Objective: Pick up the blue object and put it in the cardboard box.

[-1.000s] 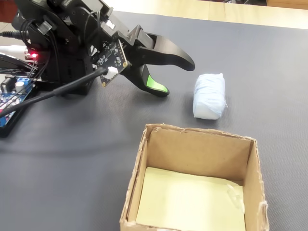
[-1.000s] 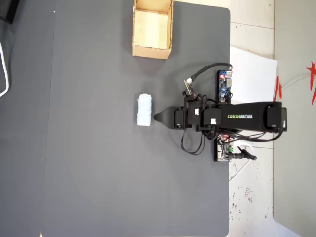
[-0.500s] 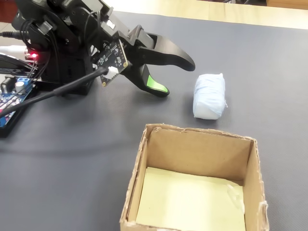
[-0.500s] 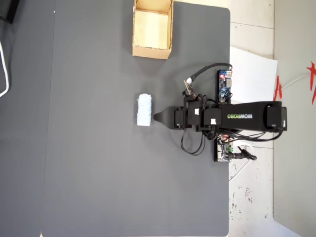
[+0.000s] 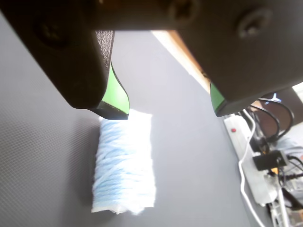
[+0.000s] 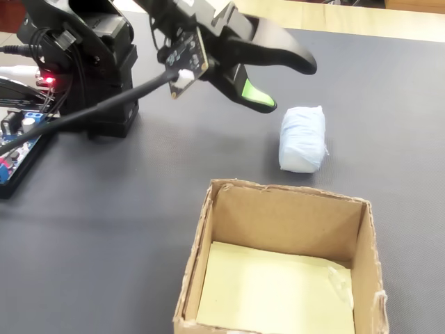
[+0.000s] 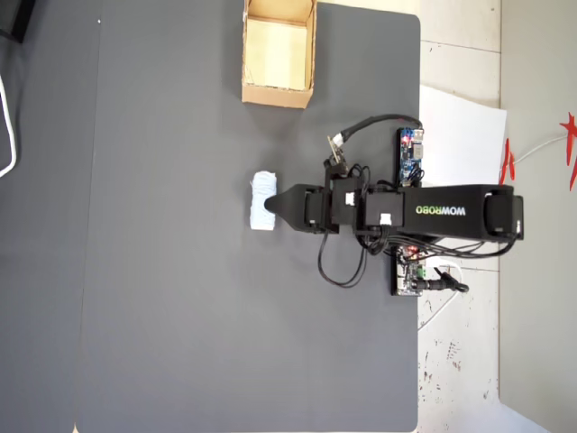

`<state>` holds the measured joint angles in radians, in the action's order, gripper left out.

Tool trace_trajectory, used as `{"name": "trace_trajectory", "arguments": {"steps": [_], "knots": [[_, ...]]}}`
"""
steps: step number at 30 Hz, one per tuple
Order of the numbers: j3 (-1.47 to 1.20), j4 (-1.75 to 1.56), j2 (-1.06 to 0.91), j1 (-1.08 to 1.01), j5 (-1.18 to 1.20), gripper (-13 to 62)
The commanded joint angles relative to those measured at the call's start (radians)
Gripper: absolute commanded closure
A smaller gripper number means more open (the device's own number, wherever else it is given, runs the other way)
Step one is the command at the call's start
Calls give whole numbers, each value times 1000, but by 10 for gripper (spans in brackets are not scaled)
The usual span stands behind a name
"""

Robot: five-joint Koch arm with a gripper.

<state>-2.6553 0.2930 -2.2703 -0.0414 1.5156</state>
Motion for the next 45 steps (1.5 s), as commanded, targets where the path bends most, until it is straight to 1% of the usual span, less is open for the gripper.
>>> {"name": "trace_trajectory", "arguments": {"steps": [1, 4, 7, 17, 18, 28, 32, 37, 42, 44, 45], "knots": [[147, 123, 32, -2, 8, 165], [233, 314, 98, -5, 8, 166], [279, 390, 164, -11, 6, 166], [460, 405, 390, -18, 6, 166], [483, 403, 445, -18, 6, 166], [500, 331, 673, -26, 37, 170], [502, 313, 718, -29, 37, 247], [486, 233, 715, -54, 32, 381], [471, 112, 641, -67, 37, 386], [454, 15, 607, -86, 40, 386], [433, -94, 572, -123, 58, 386]]}}
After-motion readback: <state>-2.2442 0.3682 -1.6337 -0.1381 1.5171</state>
